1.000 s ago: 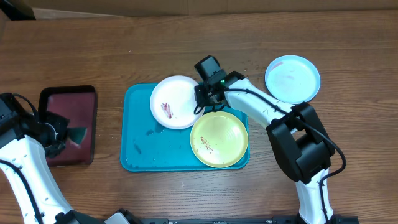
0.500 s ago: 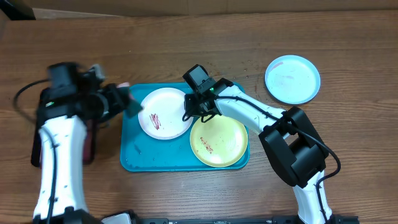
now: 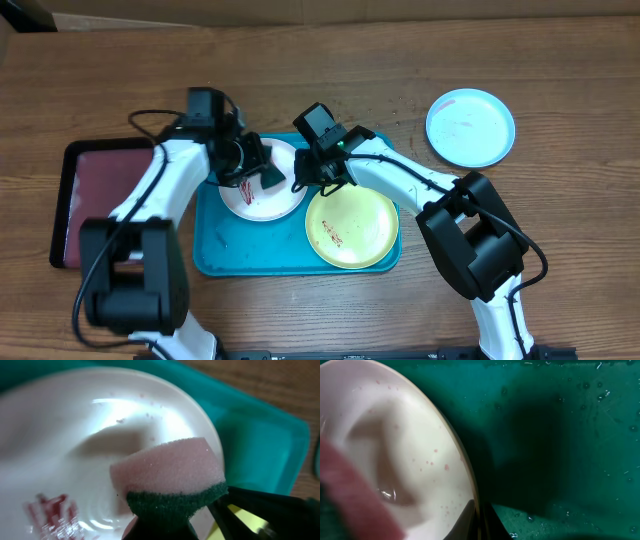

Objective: Clean dirty plates on tray and stack at the side
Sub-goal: 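Hold the white plate rim with right gripper, scrub it with left sponge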

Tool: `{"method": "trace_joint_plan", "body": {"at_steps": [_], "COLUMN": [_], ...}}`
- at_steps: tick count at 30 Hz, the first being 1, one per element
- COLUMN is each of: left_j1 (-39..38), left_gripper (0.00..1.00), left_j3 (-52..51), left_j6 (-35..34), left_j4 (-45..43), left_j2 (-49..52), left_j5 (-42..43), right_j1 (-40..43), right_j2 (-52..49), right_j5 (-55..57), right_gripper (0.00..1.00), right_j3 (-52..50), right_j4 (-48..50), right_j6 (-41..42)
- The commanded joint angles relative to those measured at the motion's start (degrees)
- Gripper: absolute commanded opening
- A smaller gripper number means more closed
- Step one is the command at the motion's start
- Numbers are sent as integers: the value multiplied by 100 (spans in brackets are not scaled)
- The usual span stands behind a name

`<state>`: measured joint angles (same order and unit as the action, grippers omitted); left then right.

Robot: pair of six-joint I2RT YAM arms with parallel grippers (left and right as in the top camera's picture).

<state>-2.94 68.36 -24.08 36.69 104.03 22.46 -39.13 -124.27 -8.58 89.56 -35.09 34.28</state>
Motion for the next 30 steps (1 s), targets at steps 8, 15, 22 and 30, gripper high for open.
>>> {"method": "trace_joint_plan", "body": {"at_steps": [8,15,22,30], "left_j1": [-63,46,46,44], "left_gripper": [4,4,4,4], "left_j3": [79,363,1554,2629], "left_j6": [-20,-66,-66,452], "left_j4": [262,1134,2037,2363], "left_j2": [881,815,754,754], "left_j5": [-1051,-3029,-3635,-1600], "right_j1": [-13,-13,-13,-13], "right_j2": [-17,-17,-17,-17], "right_j5": [105,210,254,229], "right_gripper": [4,4,4,4], "right_j3": [-26,-24,-24,-26], "right_j4": [9,-13,-15,-35], "right_j6": [22,24,22,24]}}
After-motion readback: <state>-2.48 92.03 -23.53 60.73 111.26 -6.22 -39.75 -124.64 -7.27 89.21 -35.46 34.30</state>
